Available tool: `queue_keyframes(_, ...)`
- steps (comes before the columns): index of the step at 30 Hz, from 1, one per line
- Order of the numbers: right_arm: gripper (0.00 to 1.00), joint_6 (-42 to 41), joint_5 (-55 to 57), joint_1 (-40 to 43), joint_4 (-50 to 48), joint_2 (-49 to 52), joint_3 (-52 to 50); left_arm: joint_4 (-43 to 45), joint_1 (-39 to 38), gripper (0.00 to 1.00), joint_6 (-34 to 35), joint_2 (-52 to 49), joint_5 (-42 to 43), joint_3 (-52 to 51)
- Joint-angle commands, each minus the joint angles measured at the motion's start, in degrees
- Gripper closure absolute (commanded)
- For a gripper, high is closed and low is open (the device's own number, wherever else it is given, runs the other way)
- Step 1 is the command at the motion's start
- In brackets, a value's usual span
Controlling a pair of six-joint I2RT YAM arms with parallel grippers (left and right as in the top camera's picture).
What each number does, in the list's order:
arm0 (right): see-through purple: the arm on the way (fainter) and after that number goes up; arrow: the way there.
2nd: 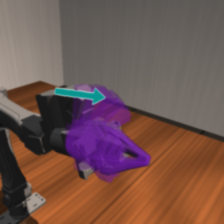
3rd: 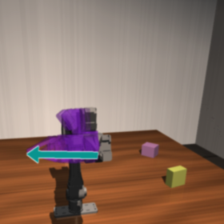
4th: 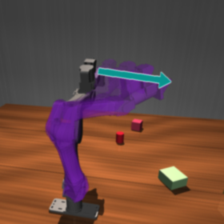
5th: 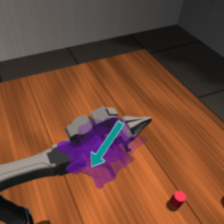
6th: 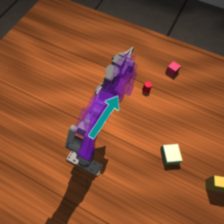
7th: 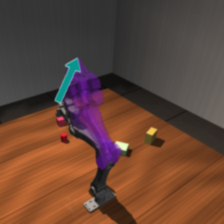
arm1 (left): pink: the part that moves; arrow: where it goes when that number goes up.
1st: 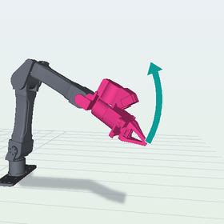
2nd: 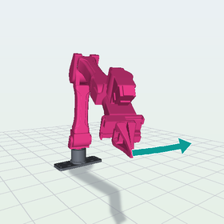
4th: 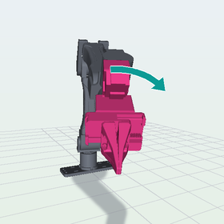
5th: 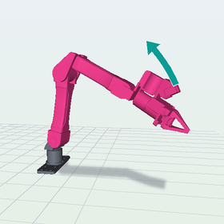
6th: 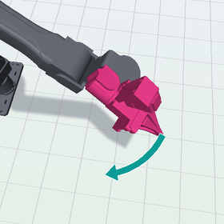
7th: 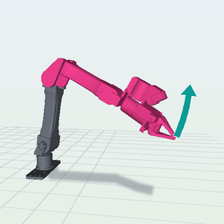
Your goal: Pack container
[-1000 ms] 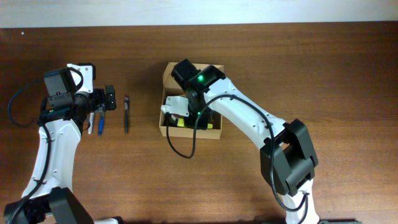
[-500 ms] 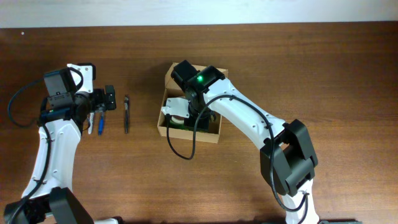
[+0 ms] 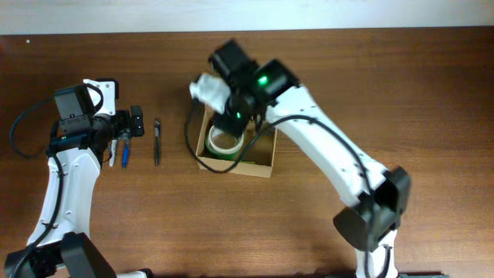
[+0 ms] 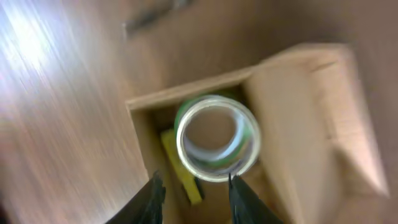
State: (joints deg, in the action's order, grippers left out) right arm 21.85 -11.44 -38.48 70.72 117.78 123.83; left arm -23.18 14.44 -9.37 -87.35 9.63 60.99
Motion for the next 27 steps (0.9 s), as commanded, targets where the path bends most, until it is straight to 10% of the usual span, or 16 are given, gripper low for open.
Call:
queue_keyframes(1,0.65,-12.59,3.78,1.29,3.34,-3.06,10.43,-0.07,0.26,0.01,0.33,-0.31,-0.04,1.09)
queue_keyframes(11,0.45,-22.64,16.26,23.32,14.56,-3.06,38.05,-0.07,0.26,0.01,0.31,-0.31,-0.02,1.09)
queue_keyframes(16,0.01,-23.89,13.75,38.53,17.35,-2.54,37.31,-0.07,0.26,0.01,0.33,-0.31,-0.02,1.09)
queue_keyframes(27,0.01,-25.18,9.97,50.93,19.93,-0.02,28.11,-6.93,0.24,0.01,3.80,-0.52,9.79,1.09)
